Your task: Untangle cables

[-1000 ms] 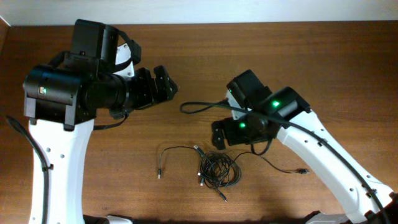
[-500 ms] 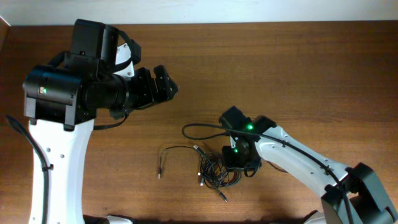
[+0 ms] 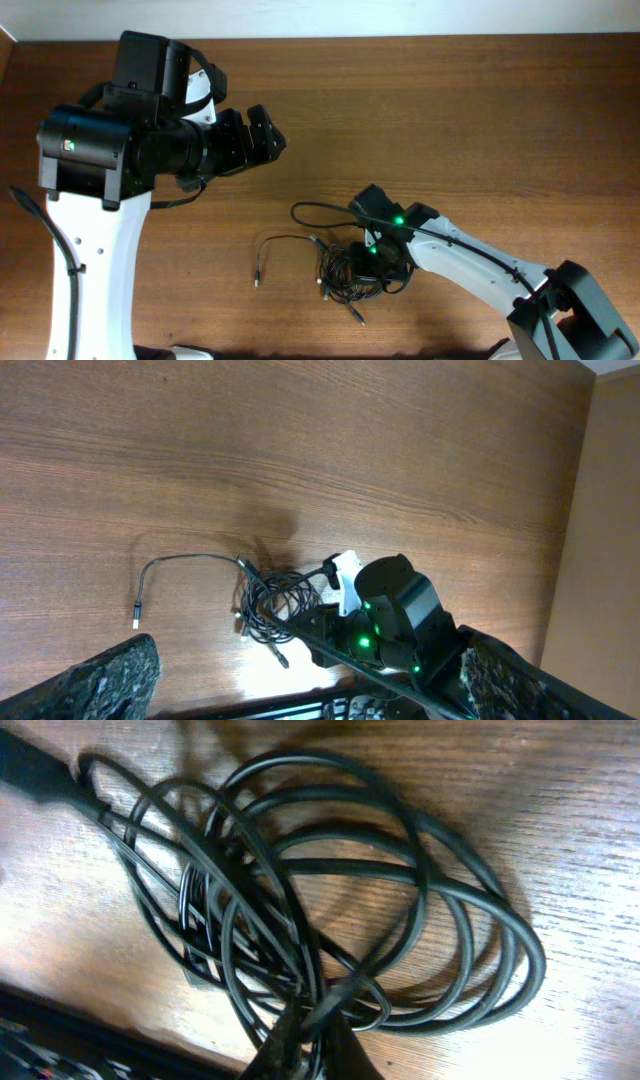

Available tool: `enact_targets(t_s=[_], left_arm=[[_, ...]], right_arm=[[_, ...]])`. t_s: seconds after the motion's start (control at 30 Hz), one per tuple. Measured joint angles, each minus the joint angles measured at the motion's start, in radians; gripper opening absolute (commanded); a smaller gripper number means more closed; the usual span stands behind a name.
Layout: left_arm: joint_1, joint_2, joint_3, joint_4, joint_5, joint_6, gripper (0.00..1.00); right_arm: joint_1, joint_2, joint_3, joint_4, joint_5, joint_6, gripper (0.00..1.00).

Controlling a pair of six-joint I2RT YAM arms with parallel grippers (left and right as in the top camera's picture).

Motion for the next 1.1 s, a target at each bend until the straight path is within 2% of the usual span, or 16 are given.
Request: enact_targets(t_s=[0.07,0.13,0.27,0.4,0.47,0.6,0.63,0.67,0.73,0.77,0.8,1.0,1.1], left_arm=[[0.0,0.0,0.0,0.0,0.0,0.0,0.99],[0.0,0.0,0.0,-0.001,-0.006,0.0,0.99],[0.0,0.0,0.0,-0.001,-0.021,0.0,0.99],[0.0,0.0,-0.001,0.001,-0.026,0.0,0.99],[0.0,0.0,-0.001,0.0,-0.026,0.0,0.99],[0.0,0.0,-0.001,0.001,-0.024,-0.035,0.99],[0.0,0.001,-0.001,-0.003,-0.016,-0.043,0.66],[0.0,0.005,-0.001,-0.016,-0.005,-0.049,0.61],[0.0,0.016,-0.001,-0.045,0.005,-0.053,0.82],[-0.003,0.023,-0.001,-0.05,0.008,-0.052,0.82],[-0.007,0.029,-0.001,-0.051,0.011,-0.051,0.82],[-0.101,0.1,-0.001,-0.048,0.031,-0.064,0.58],[-0.103,0.14,-0.001,-0.051,0.031,-0.067,0.6]], right_arm=[[0.0,0.001,0.027,-0.047,0.0,0.0,0.04],[0.0,-0.002,0.158,-0.187,0.01,-0.028,0.04],[0.0,-0.016,0.661,-0.499,0.017,-0.187,0.04],[0.0,-0.027,0.985,-0.608,0.001,-0.279,0.04],[0.0,-0.028,1.039,-0.595,-0.074,-0.347,0.04],[0.0,-0.027,1.047,-0.541,-0.19,-0.393,0.04],[0.0,-0.027,1.047,-0.522,-0.204,-0.396,0.04],[0.0,-0.027,1.047,-0.509,-0.214,-0.396,0.04],[-0.015,-0.027,1.047,-0.478,-0.225,-0.392,0.04],[-0.027,-0.027,1.047,-0.472,-0.228,-0.389,0.04],[-0.041,-0.027,1.047,-0.472,-0.228,-0.389,0.04],[-0.054,-0.026,1.047,-0.47,-0.227,-0.378,0.04],[-0.054,-0.018,1.047,-0.466,-0.227,-0.378,0.04]])
